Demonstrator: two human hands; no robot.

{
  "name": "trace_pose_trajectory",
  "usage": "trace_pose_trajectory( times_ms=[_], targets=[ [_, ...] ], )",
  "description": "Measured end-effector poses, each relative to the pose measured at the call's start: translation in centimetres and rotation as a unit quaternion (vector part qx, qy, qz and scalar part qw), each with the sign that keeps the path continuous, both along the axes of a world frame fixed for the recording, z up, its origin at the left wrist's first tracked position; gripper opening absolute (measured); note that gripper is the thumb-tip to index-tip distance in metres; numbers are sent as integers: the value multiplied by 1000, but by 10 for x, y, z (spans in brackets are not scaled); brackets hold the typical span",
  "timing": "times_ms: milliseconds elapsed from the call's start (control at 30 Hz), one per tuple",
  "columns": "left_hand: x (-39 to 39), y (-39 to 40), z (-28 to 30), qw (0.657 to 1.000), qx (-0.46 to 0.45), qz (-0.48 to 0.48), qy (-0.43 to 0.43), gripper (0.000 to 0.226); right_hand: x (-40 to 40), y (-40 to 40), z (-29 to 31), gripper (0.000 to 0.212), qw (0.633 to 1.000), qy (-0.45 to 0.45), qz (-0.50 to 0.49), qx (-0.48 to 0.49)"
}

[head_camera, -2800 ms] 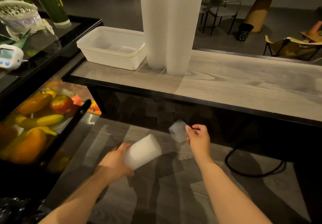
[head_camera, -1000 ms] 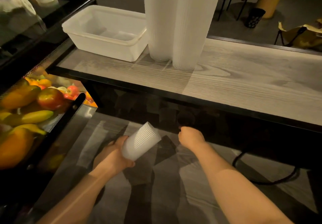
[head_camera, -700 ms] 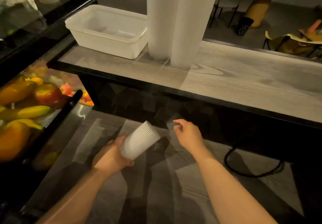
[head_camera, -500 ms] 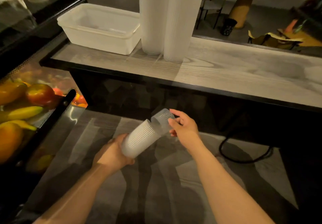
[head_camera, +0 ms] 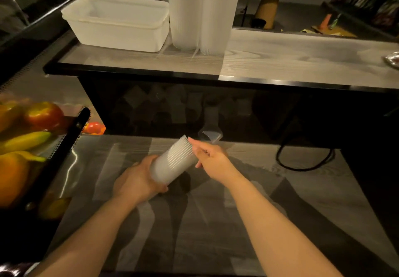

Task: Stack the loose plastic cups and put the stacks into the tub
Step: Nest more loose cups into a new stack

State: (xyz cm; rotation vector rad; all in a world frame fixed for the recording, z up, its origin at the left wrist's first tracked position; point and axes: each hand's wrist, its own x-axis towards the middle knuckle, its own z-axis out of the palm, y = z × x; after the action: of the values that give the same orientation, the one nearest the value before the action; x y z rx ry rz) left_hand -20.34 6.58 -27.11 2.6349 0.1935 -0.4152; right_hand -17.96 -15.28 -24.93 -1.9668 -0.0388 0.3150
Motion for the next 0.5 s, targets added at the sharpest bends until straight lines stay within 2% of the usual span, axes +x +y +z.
trace_pose_trajectory(
  times_ms=[67, 133, 200, 300, 400, 500],
  targets=[
    [1, 9, -3, 1000, 4, 6, -1, 105, 17, -1, -14, 29, 995, -60, -81, -25],
    [3, 17, -5, 1000, -8, 17, -2, 105, 38, -11, -33, 21, 967, -122, -201, -100],
    [6, 25, -6, 1000, -13, 14, -6, 103, 56, -25, -45, 34, 938, -89, -268, -202],
    [9, 35, -6, 1000, 4, 4, -17, 101, 83, -41, -53, 59, 922, 25, -258, -288],
    [13, 40, -6, 1000, 7, 7, -21, 99, 104, -47, -64, 61, 936, 76, -230, -255],
    [16, 42, -2, 1000, 2, 2, -16, 97, 108, -43, -69, 41, 954, 54, -231, -182]
  ],
)
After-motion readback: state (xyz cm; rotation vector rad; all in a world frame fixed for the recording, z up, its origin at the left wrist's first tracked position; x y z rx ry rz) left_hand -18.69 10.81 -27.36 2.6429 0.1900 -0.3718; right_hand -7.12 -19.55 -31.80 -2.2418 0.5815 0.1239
